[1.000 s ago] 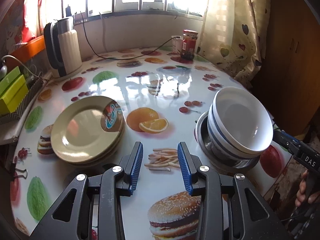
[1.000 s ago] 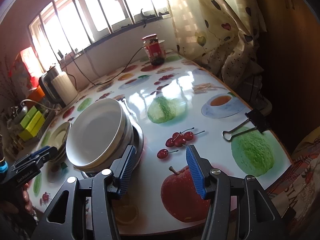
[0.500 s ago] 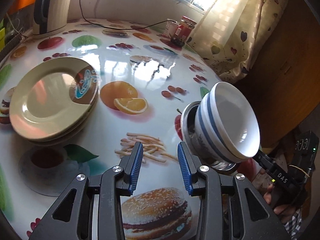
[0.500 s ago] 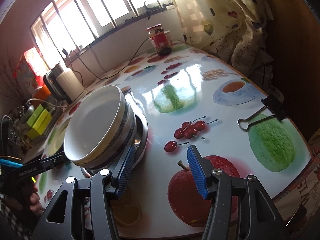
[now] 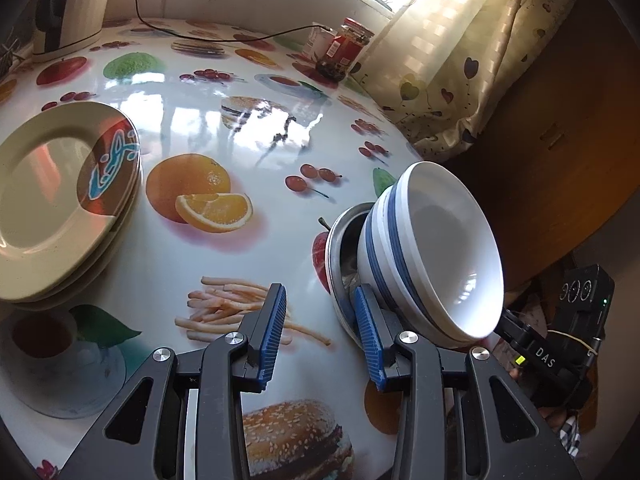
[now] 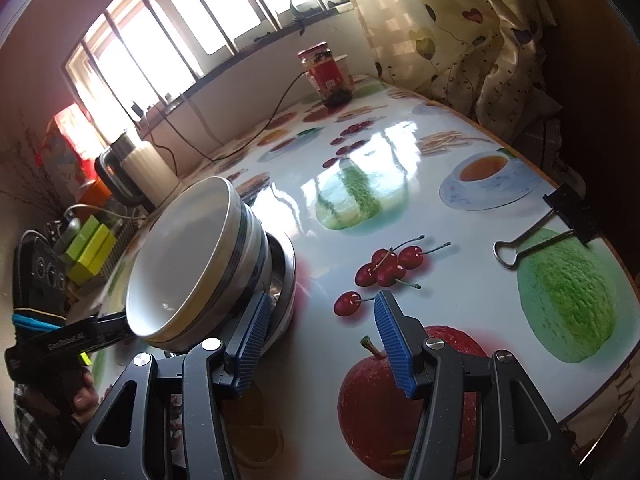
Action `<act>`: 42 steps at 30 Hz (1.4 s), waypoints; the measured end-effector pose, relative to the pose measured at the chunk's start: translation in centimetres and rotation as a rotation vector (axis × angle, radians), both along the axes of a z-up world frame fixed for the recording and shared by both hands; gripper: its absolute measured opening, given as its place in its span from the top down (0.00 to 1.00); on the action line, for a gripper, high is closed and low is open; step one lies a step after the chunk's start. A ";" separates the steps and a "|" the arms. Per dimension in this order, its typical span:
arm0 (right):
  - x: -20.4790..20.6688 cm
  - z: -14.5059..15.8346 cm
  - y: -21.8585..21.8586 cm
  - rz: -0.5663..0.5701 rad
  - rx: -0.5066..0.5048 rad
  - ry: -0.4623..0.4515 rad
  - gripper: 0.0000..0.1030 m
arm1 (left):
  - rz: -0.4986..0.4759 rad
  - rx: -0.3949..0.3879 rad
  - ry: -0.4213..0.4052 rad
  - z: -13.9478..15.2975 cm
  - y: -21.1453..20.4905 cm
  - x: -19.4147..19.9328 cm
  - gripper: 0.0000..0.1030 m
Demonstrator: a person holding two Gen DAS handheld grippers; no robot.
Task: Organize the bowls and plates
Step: 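Close both tools on the steel bowl stack rim and lift it, then carry the steel bowl stack toward the beige plate stack with both tools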
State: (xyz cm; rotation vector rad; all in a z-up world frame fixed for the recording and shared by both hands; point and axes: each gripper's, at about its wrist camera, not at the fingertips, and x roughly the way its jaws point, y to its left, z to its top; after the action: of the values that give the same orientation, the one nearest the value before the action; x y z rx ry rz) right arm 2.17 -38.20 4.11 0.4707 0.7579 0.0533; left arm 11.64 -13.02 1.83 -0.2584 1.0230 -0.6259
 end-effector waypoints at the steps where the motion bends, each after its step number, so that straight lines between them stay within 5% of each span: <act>1: 0.1 -0.2 -0.3 0.006 0.018 -0.003 0.46 | 0.000 -0.004 0.001 -0.1 0.0 0.1 0.64; 12: 0.6 -2.3 -2.6 0.074 0.349 -0.050 0.78 | -0.002 -0.073 0.040 -1.0 0.4 1.0 0.64; 21: 0.6 -3.5 -3.5 0.095 0.501 -0.050 0.82 | -0.011 -0.148 0.077 -1.8 0.6 1.8 0.70; 28: 0.6 -4.5 -4.2 0.082 0.605 -0.046 0.82 | -0.033 -0.176 0.078 -1.5 0.3 1.9 0.85; 42: 0.7 -4.0 -3.8 0.116 0.581 -0.067 0.90 | -0.041 -0.183 0.073 -1.4 0.1 2.1 0.88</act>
State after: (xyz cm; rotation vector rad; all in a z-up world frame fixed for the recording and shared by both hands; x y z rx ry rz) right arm 2.84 -41.99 0.10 0.9711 0.6973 0.4031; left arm 13.75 -12.96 0.40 -0.4247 1.0445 -0.7530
